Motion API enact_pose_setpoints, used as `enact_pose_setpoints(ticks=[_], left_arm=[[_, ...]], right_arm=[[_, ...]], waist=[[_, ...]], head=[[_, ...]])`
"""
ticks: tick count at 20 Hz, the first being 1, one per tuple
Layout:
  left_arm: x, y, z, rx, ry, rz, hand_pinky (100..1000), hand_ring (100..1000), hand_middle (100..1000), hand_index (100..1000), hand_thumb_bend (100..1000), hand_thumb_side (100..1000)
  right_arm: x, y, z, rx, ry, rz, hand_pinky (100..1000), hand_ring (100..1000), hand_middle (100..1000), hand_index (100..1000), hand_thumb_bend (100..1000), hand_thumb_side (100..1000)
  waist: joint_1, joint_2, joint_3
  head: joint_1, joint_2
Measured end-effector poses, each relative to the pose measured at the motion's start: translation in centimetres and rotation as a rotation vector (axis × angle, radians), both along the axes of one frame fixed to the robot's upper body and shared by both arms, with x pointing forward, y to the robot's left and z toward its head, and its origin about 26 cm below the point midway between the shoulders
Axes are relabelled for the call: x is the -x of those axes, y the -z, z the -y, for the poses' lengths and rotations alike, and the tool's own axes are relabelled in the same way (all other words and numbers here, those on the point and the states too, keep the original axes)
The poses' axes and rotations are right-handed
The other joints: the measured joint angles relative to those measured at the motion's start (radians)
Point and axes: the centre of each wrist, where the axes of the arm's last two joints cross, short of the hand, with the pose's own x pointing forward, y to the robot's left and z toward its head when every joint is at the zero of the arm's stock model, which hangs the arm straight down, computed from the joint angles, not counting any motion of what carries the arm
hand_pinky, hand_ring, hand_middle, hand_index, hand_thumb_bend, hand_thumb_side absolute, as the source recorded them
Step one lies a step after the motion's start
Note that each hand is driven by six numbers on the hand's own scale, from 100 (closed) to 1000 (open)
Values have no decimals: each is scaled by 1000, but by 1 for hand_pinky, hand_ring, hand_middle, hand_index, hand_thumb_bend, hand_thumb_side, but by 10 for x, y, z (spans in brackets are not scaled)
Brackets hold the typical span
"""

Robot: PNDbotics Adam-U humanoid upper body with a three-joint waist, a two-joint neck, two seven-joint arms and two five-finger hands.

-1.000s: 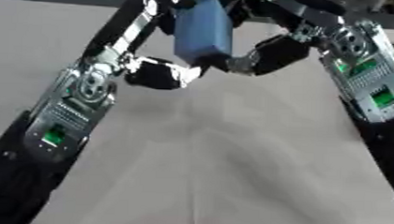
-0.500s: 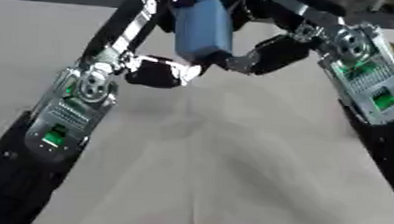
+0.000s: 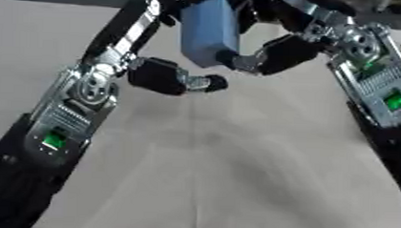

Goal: Pick up the objects with one hand, pass them to the other hand, and then place them into the box on the other side of the table.

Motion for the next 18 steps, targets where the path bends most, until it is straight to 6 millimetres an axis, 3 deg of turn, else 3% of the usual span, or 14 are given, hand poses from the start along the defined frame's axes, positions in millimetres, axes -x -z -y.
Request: enact_pose_setpoints(ticks=[2, 7, 14, 18], left_arm=[[0, 0, -1, -15, 0, 2, 800, 757, 694, 881, 993, 439], [-2, 1, -10, -47, -30, 4, 808, 764, 703, 883, 1000, 451], [-8, 0, -36, -16, -146, 26, 798, 751, 685, 869, 928, 421], [-12, -1, -59, 44, -234, 40, 787, 736, 666, 858, 854, 424]], right_arm=[[0, 0, 1, -3, 1, -3, 672, 595, 617, 672, 100, 120], [-1, 0, 9, -10, 24, -8, 673, 597, 619, 673, 100, 118], [1, 0, 29, -40, 65, -21, 683, 607, 632, 684, 100, 141], [3, 8, 55, -61, 128, -51, 694, 614, 641, 690, 100, 148]], waist=[[0, 0, 0], [0, 0, -1], [0, 0, -4], [0, 0, -6]], head=[[0, 0], [-5, 0], [-10, 0], [-15, 0]])
